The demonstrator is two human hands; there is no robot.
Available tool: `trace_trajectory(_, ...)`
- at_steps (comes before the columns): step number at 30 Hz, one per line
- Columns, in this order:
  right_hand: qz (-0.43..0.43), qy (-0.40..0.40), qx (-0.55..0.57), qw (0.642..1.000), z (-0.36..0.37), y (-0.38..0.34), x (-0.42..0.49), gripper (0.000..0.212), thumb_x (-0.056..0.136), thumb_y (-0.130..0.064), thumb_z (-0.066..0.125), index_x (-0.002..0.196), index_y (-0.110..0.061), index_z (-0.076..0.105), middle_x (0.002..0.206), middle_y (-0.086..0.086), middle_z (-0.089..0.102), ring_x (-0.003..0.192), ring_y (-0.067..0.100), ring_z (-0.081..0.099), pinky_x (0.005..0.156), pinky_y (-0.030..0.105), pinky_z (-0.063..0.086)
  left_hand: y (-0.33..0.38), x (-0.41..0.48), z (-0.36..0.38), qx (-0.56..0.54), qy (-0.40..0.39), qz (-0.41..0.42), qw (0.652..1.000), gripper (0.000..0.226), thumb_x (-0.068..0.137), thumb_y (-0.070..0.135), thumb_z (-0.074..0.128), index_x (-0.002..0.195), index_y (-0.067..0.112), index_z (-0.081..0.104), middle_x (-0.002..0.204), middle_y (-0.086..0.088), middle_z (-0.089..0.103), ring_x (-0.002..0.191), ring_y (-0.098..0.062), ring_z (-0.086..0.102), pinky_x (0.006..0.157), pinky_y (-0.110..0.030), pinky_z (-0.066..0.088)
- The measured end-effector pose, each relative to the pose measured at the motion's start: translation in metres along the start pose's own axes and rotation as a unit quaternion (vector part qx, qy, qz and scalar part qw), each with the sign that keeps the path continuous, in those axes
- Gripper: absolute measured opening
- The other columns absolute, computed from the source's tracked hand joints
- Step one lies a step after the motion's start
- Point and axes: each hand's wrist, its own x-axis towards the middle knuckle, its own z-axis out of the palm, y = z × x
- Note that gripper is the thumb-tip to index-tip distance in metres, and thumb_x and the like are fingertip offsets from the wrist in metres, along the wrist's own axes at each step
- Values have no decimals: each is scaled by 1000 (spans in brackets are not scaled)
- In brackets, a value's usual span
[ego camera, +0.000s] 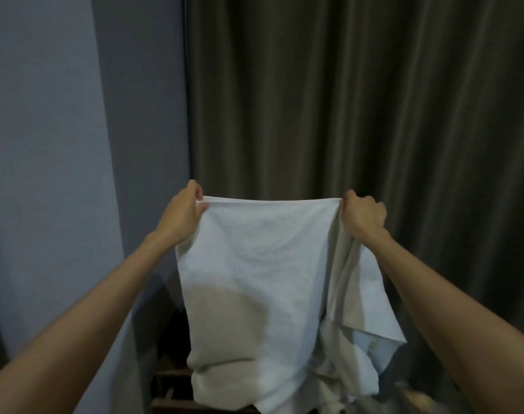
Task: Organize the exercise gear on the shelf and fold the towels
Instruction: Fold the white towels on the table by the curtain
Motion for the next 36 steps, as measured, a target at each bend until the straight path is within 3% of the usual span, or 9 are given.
trace_trajectory(5,11,-36,42,998,15,0,3,25,101,-27,36,112,-10,50,103,13,63,88,30,60,81,44,51,-9,-12,13,35,5,-31,999,8,98,13,41,93,17,44,98,-11,44,76,-31,49,65,-36,36)
trace_trajectory(9,64,-120,137,981,20,-3,7,28,99,-22,36,115,-4,51,116,19,58,100,36,58,82,42,49,-15,-11,14,28,-107,-3,994,43,92,-5,41,73,20,71,74,-9,47,59,-17,43,69,-39,45)
trace_trajectory(11,88,-139,254,953,22,-10,7,23,98,-17,37,106,-2,53,108,21,60,88,33,62,72,41,54,-12,-14,17,3,-147,20,989,45,90,-11,39,86,13,76,64,-3,48,52,-10,39,61,-23,45)
trace_trajectory(14,102,-161,431,882,21,-27,2,16,99,-18,40,92,-7,49,87,12,56,71,23,58,48,26,48,-5,-23,34,3,-194,49,980,41,92,-11,40,104,11,72,65,-1,40,61,-9,37,79,-31,42)
trace_trajectory(21,65,-178,589,786,12,-56,-24,24,99,-34,47,110,-16,57,100,1,61,86,13,61,64,19,50,31,-65,82,-154,-177,-16,972,51,97,-2,35,93,39,65,96,0,29,94,-11,38,92,-6,27)
trace_trajectory(24,63,-165,599,781,12,-57,-34,23,99,-32,48,111,-15,57,102,1,62,89,13,62,66,20,50,51,-84,87,-216,-93,2,972,44,94,0,40,78,32,66,95,1,31,93,-9,41,88,-2,31)
trace_trajectory(27,70,-149,596,786,11,-50,-41,24,100,-31,46,113,-12,56,104,3,61,90,15,61,70,22,52,63,-100,90,-281,-74,3,957,29,88,12,43,93,4,70,94,9,31,94,1,40,87,-1,37)
trace_trajectory(30,47,-159,563,810,12,-47,-49,26,101,-31,45,113,-10,54,105,6,60,90,17,60,74,27,52,72,-112,99,-282,-112,49,951,47,92,-9,38,90,20,75,96,7,31,97,-4,39,95,-4,34)
trace_trajectory(36,38,-168,546,820,16,-42,-65,27,101,-30,44,116,-10,53,109,7,59,92,19,60,73,25,52,69,-119,121,-234,-50,-62,969,39,97,5,42,102,34,68,106,-2,34,103,-15,41,93,-8,32)
